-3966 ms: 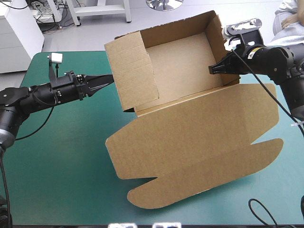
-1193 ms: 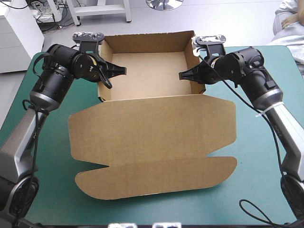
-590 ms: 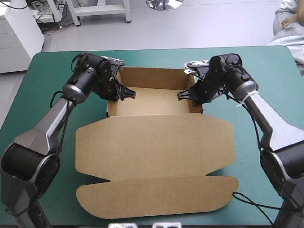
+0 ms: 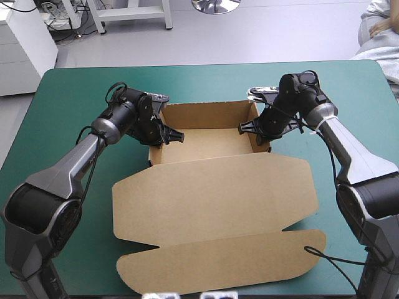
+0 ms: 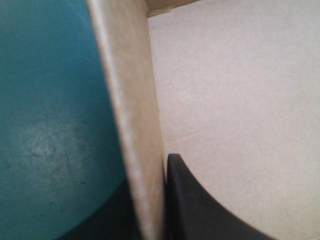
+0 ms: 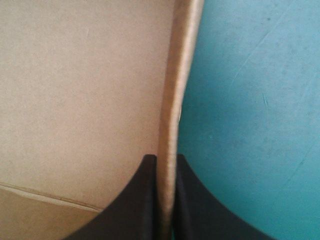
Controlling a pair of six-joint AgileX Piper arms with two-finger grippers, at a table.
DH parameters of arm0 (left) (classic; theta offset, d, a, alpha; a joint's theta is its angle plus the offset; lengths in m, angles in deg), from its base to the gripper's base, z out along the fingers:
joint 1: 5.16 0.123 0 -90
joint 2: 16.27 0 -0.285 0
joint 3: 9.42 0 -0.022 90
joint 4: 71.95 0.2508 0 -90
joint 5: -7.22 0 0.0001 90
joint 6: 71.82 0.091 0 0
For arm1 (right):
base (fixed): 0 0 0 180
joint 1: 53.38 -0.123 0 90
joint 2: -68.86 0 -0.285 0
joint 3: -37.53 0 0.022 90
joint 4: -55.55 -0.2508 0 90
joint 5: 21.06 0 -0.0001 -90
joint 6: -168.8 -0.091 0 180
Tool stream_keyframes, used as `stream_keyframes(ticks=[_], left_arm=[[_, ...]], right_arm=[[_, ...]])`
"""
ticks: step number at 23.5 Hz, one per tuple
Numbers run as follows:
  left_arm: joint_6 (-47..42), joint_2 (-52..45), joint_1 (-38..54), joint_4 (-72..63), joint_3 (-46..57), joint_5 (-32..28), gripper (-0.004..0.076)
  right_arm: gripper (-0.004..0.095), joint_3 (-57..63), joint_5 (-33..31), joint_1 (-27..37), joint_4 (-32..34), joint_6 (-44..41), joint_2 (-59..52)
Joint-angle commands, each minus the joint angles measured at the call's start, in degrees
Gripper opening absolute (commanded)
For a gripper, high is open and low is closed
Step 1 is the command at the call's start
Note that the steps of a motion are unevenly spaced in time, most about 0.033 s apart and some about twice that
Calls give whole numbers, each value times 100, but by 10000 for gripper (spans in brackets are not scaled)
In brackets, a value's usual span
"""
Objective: Fold the box
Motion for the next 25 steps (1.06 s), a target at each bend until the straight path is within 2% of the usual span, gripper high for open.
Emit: stream_keyframes(ticks=[1,5,9,17,18,20,21,22,23,25], left_arm=[[534,-223,-28,105,-90,43,-10],[479,-133,-28,-64,-90,-80,-10],[466,-11,-38,-196,-90,-118,-10],[439,76,-38,-189,-90,-35,1],[511,76,-38,-189,-90,3,25],[658,76,-38,-201,-90,159,155],[658,64,-17,-201,-90,191,281],[658,64,-17,-201,-90,205,371],[658,64,-17,-201,-90,228,487],[636,64,-17,-210,-90,239,560]], right_arm=[[-17,-165,-130,77,50,259,-222],[-17,-94,-130,68,140,190,-182],[-17,-94,-130,-159,795,4,-155],[-16,-94,-118,-181,694,-153,-89],[-7,-94,-129,-181,709,-200,-66],[80,-94,-129,-181,634,-205,-52],[190,-94,-129,-181,602,-179,-52],[281,-94,-129,-181,593,-164,-52],[430,-94,-129,-181,589,-164,-52],[615,-113,-129,-181,541,-135,-52]])
